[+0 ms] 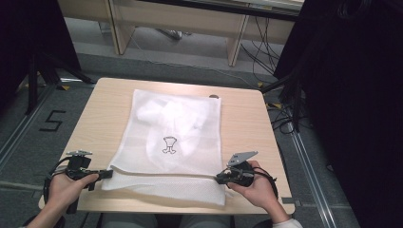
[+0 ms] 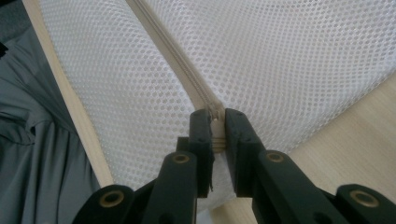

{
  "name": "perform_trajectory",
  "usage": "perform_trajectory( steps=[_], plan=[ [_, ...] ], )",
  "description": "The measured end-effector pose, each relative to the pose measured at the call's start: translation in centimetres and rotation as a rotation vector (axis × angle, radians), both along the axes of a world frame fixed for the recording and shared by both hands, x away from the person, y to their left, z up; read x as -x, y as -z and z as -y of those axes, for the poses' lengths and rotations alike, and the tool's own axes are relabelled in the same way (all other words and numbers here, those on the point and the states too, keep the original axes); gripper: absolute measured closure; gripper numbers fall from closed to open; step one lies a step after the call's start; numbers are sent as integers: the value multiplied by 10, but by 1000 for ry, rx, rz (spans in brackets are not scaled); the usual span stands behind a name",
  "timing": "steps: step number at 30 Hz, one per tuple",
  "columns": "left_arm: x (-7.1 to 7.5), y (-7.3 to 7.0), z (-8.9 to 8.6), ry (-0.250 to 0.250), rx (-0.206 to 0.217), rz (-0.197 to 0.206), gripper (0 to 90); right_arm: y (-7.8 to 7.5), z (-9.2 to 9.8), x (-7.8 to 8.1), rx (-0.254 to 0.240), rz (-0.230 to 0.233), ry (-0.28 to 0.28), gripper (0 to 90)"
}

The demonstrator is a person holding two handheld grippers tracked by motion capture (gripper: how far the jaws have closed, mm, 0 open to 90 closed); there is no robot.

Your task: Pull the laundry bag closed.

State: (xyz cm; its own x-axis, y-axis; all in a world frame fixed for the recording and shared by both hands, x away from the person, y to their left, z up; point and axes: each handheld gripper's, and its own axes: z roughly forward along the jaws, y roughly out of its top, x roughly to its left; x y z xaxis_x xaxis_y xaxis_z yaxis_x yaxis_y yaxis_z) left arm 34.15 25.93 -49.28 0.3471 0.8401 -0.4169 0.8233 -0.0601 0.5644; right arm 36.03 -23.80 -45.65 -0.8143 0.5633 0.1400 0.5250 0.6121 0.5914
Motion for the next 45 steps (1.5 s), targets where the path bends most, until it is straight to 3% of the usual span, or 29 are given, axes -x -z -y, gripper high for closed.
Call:
perform_trajectory(
  steps=[1, 2, 3, 4, 8, 9, 11, 12, 13, 16, 17, 22, 25, 26, 33, 34, 35, 38, 39, 45],
  plan=[
    [0, 0, 1, -5, 6, 0, 849, 2, 1, -1, -19, 23, -3, 825],
    [0, 0, 0, 1, 3, -2, 849, 1, 2, 1, -19, 0, 12, 825],
    [0, 0, 0, 3, 2, -2, 849, 3, 2, 0, -31, 34, 8, 825],
    [0, 0, 0, 1, 3, -2, 850, 1, 4, -1, -8, 20, -3, 825],
    [0, 0, 1, -11, 10, 2, 849, 2, 6, -1, -3, 11, -2, 825],
    [-1, 0, 0, 9, -1, -1, 849, 1, 6, 0, -5, -5, 6, 825],
    [0, 1, 1, -1, 4, 5, 849, 4, 7, -1, -21, 16, 9, 825],
    [-1, 1, 1, 2, 11, 3, 849, 3, 8, -1, -8, 13, 8, 825],
    [-1, 1, 0, 8, 8, -4, 849, 4, 9, -1, -27, 10, 7, 825],
    [-1, 1, 0, 10, 9, -6, 848, 4, 9, 0, -11, -5, 23, 825],
    [-1, 1, 0, 11, 10, -5, 849, 3, 11, -2, 6, 1, -1, 825],
    [-1, 1, 1, 12, 8, -6, 849, 3, 12, -2, 19, -12, 4, 825],
    [-1, 1, 1, 13, 9, -7, 848, 8, 12, -4, -5, 6, 10, 825],
    [-1, 1, 1, 12, 9, -7, 848, 4, 13, -2, 31, -19, 21, 825],
    [-1, 1, 1, 15, 10, -8, 846, 8, 12, -4, 27, -28, -3, 825],
    [-1, 2, 1, 7, 14, -8, 845, 7, 12, -1, 24, -54, 17, 824],
    [-1, 2, 1, 11, 13, -12, 842, 8, 12, -3, 32, -32, 4, 824],
    [-2, 5, 0, 42, -6, -30, 825, 9, 10, -3, 50, -36, 9, 822],
    [-3, 5, 1, 39, -9, -26, 818, 11, 8, -3, 30, -23, 0, 822],
    [-3, 6, 2, 42, -49, -6, 732, 13, 10, -5, 37, -28, 1, 770]
  ],
)
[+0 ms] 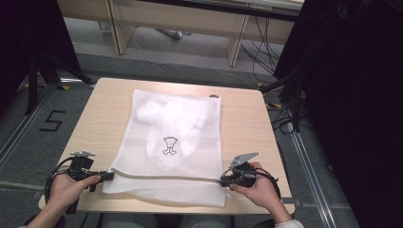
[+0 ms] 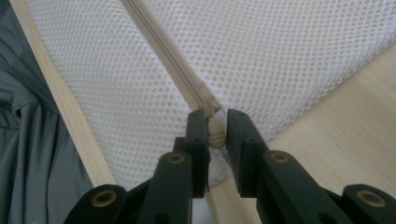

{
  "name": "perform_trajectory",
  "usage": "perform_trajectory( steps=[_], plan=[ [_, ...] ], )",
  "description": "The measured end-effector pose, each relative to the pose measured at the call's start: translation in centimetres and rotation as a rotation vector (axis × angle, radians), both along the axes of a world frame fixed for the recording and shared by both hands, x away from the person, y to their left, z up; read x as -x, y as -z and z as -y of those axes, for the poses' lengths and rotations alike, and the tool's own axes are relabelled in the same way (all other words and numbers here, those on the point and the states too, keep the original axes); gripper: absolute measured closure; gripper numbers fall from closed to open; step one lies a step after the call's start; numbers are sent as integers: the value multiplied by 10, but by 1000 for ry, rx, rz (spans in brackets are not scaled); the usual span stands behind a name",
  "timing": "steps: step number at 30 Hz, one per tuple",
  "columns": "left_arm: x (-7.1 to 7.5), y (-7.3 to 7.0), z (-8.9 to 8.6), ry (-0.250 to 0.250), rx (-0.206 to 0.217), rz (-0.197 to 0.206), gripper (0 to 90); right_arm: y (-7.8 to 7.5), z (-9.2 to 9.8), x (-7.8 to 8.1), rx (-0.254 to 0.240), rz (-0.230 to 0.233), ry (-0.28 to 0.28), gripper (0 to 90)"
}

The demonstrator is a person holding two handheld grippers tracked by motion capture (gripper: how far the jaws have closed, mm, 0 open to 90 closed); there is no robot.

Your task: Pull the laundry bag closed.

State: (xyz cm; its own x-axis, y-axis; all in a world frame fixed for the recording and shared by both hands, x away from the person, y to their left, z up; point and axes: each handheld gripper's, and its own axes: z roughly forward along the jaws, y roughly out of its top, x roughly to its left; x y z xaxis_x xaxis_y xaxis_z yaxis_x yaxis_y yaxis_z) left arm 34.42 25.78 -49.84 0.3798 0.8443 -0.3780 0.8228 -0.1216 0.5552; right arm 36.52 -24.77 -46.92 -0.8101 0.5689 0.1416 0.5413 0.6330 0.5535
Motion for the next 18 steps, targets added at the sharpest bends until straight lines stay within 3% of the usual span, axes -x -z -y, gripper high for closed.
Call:
perform_trajectory(
  steps=[2, 3, 5, 6, 7, 10, 12, 13, 14, 15, 16, 17, 18],
  plan=[
    [0, 0, 1, -20, -7, 32, 643, 0, 0, 0, -12, -2, 12, 724],
    [0, -1, -2, -1, -16, 37, 608, 1, -1, 1, -31, 0, 20, 714],
    [0, -4, -5, -7, -23, 81, 540, 2, -1, -1, -49, 61, 44, 685],
    [0, -4, -4, -37, -1, 109, 509, 1, -1, -1, -72, 60, 66, 674],
    [0, -5, -6, -38, -1, 129, 482, 0, 0, -3, -75, 94, 66, 660],
    [1, -7, -5, -81, 24, 182, 423, -5, 6, -5, -114, 121, 147, 612],
    [1, -9, -5, -89, 35, 213, 402, -6, 11, -8, -128, 122, 216, 598],
    [1, -10, -5, -88, 40, 221, 398, -5, 14, -9, -140, 144, 248, 590],
    [1, -11, -6, -70, 26, 230, 399, -3, 16, -11, -162, 143, 283, 586],
    [1, -11, -4, -84, 45, 235, 400, -4, 20, -13, -152, 128, 281, 585],
    [1, -11, -4, -86, 47, 243, 402, 0, 20, -14, -193, 152, 314, 582],
    [1, -12, -4, -84, 47, 245, 404, -3, 23, -14, -154, 98, 322, 582],
    [1, -12, -3, -83, 47, 246, 406, -2, 24, -14, -157, 96, 324, 580]
  ],
)
